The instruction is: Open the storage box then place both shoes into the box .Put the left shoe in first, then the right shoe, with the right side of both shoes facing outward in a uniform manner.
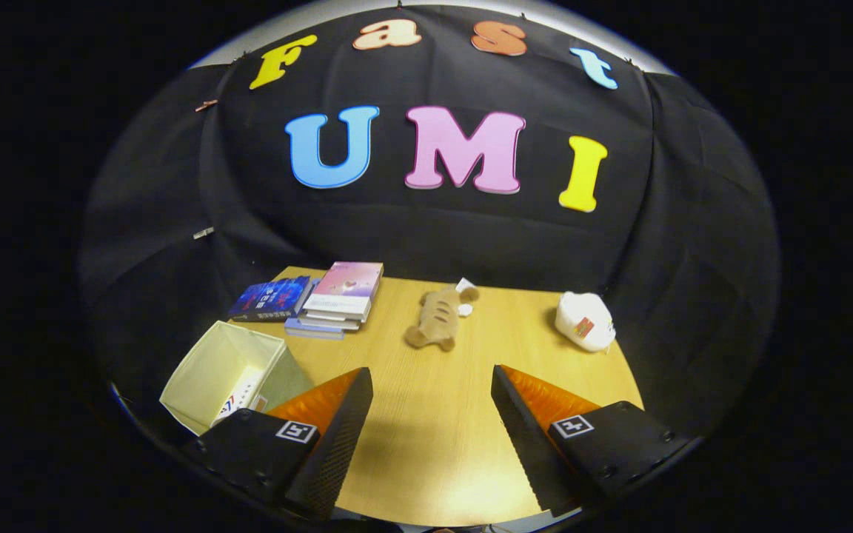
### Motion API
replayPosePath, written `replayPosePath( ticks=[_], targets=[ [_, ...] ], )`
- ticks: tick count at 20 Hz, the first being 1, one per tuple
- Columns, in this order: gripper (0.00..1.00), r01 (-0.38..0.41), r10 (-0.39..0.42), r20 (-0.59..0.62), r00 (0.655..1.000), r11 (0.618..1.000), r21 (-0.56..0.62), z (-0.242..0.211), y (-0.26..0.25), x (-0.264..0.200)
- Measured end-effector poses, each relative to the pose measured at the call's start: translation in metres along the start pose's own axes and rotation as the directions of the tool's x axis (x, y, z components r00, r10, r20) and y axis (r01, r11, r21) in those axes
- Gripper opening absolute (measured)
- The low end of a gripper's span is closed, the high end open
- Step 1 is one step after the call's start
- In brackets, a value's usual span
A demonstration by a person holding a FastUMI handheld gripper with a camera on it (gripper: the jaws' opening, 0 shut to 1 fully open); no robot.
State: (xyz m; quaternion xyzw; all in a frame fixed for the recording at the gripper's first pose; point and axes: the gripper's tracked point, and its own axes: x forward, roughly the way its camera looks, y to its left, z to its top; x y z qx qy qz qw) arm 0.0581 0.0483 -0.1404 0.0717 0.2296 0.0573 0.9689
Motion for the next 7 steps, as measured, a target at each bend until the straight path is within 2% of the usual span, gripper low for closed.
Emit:
replayPosePath(
  ticks=[7],
  targets=[
    [0.99, 0.079, -0.074, 0.243, 0.967, 0.997, -0.008, 0.041, -0.01, -0.033]
  ],
)
